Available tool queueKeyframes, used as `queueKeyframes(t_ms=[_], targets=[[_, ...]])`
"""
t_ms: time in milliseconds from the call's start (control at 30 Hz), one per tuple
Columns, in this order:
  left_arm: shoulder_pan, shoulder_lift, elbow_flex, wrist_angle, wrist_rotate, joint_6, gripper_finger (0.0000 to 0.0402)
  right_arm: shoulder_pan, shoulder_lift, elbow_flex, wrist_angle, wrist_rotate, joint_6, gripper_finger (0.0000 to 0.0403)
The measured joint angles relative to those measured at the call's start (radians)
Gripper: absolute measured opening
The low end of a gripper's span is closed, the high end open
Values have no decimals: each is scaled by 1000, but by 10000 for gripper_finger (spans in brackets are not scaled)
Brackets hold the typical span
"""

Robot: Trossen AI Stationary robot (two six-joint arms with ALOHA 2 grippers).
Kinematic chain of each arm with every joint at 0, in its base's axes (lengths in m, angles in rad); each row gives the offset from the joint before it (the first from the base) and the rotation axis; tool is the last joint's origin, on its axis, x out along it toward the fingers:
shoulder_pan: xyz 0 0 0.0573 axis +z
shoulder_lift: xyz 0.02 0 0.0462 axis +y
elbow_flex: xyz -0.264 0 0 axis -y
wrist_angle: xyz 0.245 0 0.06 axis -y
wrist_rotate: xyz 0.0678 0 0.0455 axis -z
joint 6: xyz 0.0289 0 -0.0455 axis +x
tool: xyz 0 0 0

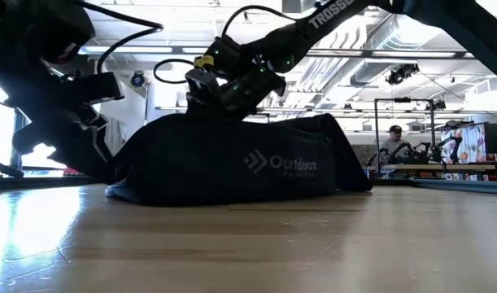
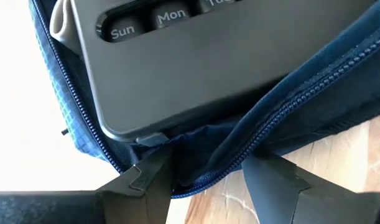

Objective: Unpack backpack
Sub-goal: Remove the black medicine organizer from the black backpack

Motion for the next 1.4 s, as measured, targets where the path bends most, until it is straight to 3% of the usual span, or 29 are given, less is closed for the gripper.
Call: queueKeyframes(t_ms=[433,700,967,1100,1400], targets=[[-10,-6,7,-119,-28,-103,159,-1,-13,4,12,-90,37,272],[-87,-10,80,-229,-38,-174,139,8,-11,5,-65,54,52,272],[-161,-12,237,-443,-84,-198,110,8,-12,6,-86,82,65,272],[-169,-12,226,-400,-83,-166,87,7,-11,6,-90,87,67,272],[-72,-12,56,-192,-68,-94,40,4,43,8,10,17,98,272]])
